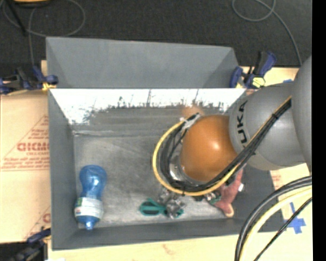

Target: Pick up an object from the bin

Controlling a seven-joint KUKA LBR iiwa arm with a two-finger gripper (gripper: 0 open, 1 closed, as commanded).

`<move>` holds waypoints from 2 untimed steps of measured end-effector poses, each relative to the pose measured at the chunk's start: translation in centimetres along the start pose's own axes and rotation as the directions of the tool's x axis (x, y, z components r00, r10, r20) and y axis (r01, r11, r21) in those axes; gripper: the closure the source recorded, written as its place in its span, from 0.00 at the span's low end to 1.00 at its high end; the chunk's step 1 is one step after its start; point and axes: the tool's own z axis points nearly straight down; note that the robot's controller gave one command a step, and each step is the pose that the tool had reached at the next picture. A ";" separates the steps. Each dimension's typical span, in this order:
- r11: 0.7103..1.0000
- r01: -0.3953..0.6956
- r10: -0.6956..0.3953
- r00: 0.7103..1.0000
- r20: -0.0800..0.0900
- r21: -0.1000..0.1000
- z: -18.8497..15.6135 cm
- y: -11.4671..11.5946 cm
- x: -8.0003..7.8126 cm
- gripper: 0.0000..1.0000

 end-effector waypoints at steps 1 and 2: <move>1.000 -0.002 0.002 1.000 0.000 -0.001 0.0 0.0 0.0 1.00; 1.000 -0.003 0.003 1.000 0.000 -0.001 0.0 0.0 0.0 1.00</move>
Offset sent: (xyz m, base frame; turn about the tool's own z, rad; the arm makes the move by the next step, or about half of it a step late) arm 0.0000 0.0000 0.0000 0.0000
